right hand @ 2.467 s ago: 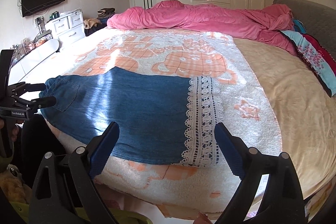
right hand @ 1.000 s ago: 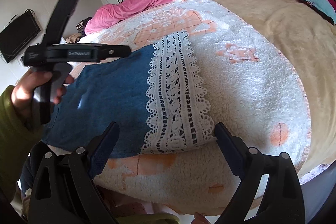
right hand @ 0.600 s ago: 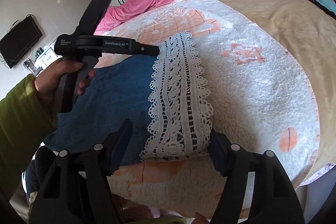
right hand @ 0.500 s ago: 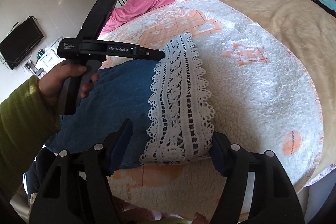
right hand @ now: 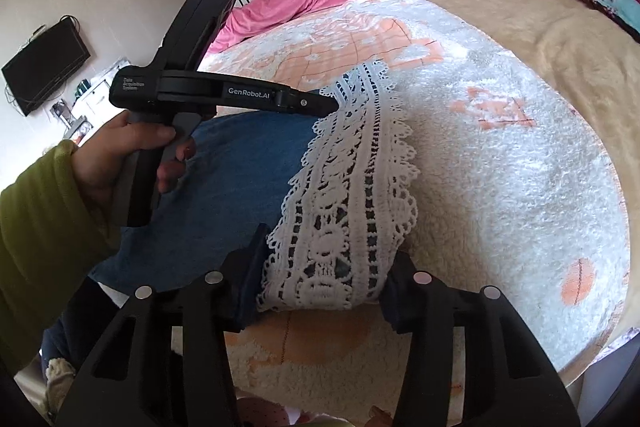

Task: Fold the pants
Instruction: 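Grasp the lace-trimmed hem end with the left tool, then lift the lace hem end with the left tool and fold it toward the waistband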

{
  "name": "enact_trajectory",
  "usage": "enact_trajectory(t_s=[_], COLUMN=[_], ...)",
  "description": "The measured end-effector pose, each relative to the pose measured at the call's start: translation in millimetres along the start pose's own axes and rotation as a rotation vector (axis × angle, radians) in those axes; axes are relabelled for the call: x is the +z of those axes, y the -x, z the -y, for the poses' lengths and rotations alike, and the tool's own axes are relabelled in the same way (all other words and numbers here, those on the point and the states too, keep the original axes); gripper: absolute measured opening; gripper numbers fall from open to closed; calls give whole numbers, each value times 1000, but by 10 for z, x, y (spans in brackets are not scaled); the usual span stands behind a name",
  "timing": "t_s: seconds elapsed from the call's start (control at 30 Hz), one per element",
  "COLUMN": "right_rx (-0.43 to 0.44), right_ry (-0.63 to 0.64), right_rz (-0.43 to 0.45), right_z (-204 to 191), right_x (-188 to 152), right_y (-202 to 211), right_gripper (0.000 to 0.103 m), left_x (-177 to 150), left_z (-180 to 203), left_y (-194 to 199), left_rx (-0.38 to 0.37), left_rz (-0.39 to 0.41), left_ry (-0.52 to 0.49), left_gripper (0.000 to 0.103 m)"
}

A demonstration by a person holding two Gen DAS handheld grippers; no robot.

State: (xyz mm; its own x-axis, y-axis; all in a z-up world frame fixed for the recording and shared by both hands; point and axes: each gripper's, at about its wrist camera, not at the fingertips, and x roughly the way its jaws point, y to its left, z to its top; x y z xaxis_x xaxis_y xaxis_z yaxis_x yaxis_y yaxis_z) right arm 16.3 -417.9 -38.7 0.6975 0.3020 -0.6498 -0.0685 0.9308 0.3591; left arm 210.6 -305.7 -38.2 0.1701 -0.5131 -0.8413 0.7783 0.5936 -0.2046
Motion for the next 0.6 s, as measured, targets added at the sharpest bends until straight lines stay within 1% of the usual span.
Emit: enact_trajectory(t_s=[0.03, 0.13, 0.2, 0.23, 0.33, 0.47, 0.6], right_rx=[5, 29, 43, 51, 76, 119, 162], right_ry=[-2, 6, 29, 43, 81, 171, 262], right_rz=[0, 0, 3, 7, 23, 54, 63], right_z=[9, -10, -71, -114, -257, -588, -942], right_x=[16, 59, 77, 90, 136, 210, 253], right_y=[-15, -16, 5, 21, 63, 127, 105], right_gripper=[42, 34, 32, 32, 32, 32, 32], left_x=[-4, -19, -41, -46, -78, -182, -388], left_z=[-7, -54, -79, -89, -142, -257, -465], left_y=[-5, 14, 78, 110, 321, 687, 1034], left_rx=[-2, -27, -46, -57, -96, -108, -125], left_rz=[1, 26, 52, 60, 118, 193, 255], left_ry=[18, 67, 82, 90, 114, 134, 197], left_gripper=[19, 14, 8, 7, 5, 5, 5])
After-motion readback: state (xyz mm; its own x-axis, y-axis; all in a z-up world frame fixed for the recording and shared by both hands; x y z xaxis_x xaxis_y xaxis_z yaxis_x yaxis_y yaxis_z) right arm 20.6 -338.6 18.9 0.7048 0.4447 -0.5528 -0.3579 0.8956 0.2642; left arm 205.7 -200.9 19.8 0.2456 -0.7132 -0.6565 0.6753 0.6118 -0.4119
